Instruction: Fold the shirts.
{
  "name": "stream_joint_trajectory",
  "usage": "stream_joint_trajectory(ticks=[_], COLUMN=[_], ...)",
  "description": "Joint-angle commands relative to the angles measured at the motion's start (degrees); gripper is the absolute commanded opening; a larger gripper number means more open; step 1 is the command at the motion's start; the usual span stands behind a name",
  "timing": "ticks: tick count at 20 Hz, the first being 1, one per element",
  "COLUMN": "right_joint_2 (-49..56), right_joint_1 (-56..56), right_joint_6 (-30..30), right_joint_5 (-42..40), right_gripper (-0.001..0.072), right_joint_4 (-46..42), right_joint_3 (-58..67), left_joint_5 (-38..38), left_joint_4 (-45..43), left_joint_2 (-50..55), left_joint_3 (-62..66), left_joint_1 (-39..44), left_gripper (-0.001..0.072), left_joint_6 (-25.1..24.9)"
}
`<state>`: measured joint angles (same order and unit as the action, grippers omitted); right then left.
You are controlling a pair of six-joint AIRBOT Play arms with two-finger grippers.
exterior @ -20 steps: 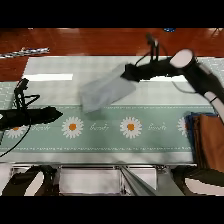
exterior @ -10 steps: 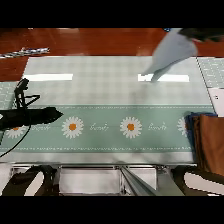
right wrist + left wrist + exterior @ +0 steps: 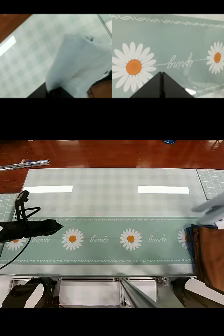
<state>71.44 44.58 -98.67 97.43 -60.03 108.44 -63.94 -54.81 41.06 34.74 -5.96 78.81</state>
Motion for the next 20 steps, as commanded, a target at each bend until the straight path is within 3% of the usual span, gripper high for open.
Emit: stream_joint_trajectory(ticks=[1, 7, 10, 11, 13, 14, 16, 20], right_joint_2=[-4.31, -18.73, -23.69, -26.51, -30.03, -30.25, -29.77, -27.78], right_joint_1=[10.56, 26.86, 31.30, 31.30, 31.30, 31.26, 31.26, 31.26], right_joint_6=[-1.20, 2.10, 0.61, 0.15, -3.08, -2.62, -0.68, -0.59], right_joint_5=[9.05, 9.05, 9.03, 8.35, 6.54, 6.54, 4.63, -13.44], right_gripper=[0.0028, 0.0029, 0.0034, 0.0102, 0.0314, 0.0373, 0.0376, 0.0367], right_joint_4=[-0.39, -26.01, -30.14, -36.74, -43.10, -41.77, -37.09, -10.34], right_joint_3=[-4.70, -28.76, -37.16, -40.59, -46.25, -47.84, -47.87, -43.41], left_joint_5=[1.18, 2.49, 2.97, 2.97, 4.02, 5.11, 8.66, 19.26], left_joint_4=[0.00, 0.00, 0.00, 0.00, 0.00, 0.00, 0.02, 0.09], left_joint_2=[0.02, 0.02, 0.04, 0.04, 0.31, 0.57, 1.38, 2.40], left_joint_3=[-0.02, -0.02, -0.02, -0.02, -0.02, -0.02, -0.02, 0.52], left_joint_1=[0.04, 0.04, 0.04, 0.04, 0.04, 0.04, 0.04, 0.02], left_gripper=[0.0025, 0.0025, 0.0025, 0.0025, 0.0025, 0.0025, 0.0025, 0.0025], left_joint_6=[-0.96, -1.88, -1.86, -1.88, -1.86, -1.88, -1.86, -1.64])
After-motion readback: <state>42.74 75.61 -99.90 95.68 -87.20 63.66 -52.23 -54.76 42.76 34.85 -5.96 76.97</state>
